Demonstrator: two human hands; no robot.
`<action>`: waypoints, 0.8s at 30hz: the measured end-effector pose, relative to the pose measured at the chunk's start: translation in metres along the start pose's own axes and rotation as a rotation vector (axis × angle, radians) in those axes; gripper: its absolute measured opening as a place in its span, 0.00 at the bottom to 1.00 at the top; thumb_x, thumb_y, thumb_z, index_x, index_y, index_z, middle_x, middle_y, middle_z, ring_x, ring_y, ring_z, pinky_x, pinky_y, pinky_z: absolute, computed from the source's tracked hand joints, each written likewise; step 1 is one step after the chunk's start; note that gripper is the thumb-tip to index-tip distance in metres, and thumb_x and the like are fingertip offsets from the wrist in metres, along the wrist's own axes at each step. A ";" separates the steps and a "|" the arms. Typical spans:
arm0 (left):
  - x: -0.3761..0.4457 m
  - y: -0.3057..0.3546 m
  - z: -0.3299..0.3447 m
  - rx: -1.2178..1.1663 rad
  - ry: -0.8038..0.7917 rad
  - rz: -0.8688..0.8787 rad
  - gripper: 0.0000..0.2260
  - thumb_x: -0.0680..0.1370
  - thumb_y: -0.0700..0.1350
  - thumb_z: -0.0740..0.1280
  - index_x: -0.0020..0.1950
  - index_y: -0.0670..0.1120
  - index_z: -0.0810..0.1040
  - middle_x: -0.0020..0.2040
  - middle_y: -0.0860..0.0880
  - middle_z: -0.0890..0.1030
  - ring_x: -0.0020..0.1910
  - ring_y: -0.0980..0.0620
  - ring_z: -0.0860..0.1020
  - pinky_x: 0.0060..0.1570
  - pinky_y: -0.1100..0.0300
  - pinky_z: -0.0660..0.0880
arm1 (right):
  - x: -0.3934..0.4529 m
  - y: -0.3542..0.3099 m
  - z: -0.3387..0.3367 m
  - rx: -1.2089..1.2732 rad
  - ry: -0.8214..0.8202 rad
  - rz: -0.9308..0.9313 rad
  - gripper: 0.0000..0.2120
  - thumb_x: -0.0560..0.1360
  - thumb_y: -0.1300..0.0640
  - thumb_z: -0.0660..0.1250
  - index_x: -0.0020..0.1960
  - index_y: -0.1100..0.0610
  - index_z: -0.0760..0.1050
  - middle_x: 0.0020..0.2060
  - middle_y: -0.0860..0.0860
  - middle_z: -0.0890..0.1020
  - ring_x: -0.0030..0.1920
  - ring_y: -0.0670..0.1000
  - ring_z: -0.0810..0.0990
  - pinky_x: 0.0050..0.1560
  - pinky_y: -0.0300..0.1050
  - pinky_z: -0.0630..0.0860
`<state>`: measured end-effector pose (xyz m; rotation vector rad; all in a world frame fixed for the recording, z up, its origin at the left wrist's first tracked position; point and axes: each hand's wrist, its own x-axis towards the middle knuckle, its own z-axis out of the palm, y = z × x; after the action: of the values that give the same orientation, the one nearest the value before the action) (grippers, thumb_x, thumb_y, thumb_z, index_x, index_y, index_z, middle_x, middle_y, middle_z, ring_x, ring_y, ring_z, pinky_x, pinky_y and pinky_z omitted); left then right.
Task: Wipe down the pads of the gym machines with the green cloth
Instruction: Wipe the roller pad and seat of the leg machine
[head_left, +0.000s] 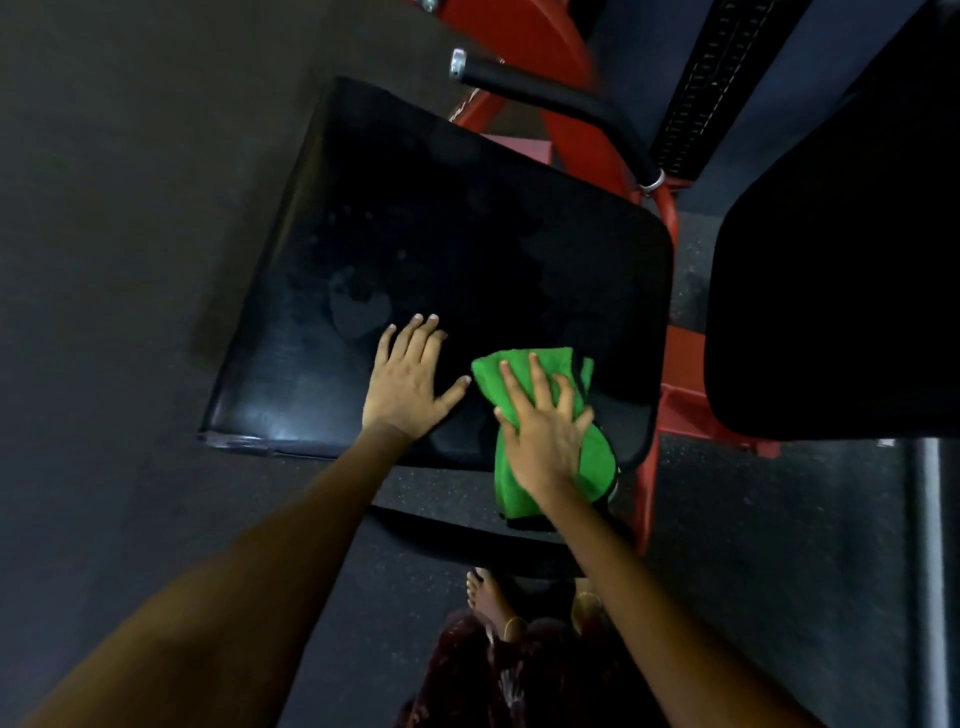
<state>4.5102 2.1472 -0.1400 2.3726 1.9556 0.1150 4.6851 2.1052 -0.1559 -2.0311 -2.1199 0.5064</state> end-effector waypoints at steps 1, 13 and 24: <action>0.000 0.002 0.001 -0.013 0.005 -0.024 0.28 0.76 0.59 0.55 0.63 0.38 0.74 0.67 0.41 0.74 0.70 0.42 0.68 0.71 0.46 0.55 | -0.011 0.003 0.002 -0.023 0.003 -0.100 0.32 0.74 0.47 0.68 0.74 0.41 0.59 0.74 0.48 0.63 0.67 0.58 0.65 0.58 0.66 0.67; 0.075 0.061 0.018 0.200 -0.179 -0.075 0.28 0.83 0.57 0.44 0.78 0.44 0.46 0.79 0.44 0.44 0.77 0.45 0.41 0.73 0.44 0.37 | 0.033 0.050 -0.018 0.037 -0.086 0.289 0.28 0.80 0.45 0.58 0.76 0.39 0.51 0.77 0.46 0.52 0.74 0.58 0.53 0.65 0.65 0.60; 0.077 0.061 0.015 0.185 -0.208 -0.124 0.28 0.82 0.58 0.42 0.78 0.45 0.43 0.79 0.45 0.43 0.77 0.44 0.40 0.73 0.39 0.39 | 0.012 0.080 -0.011 0.049 -0.008 0.187 0.24 0.78 0.43 0.57 0.74 0.41 0.61 0.74 0.46 0.63 0.69 0.60 0.63 0.59 0.64 0.64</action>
<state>4.5861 2.2108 -0.1478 2.2501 2.0842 -0.3193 4.7633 2.1200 -0.1751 -2.2152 -1.9116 0.5870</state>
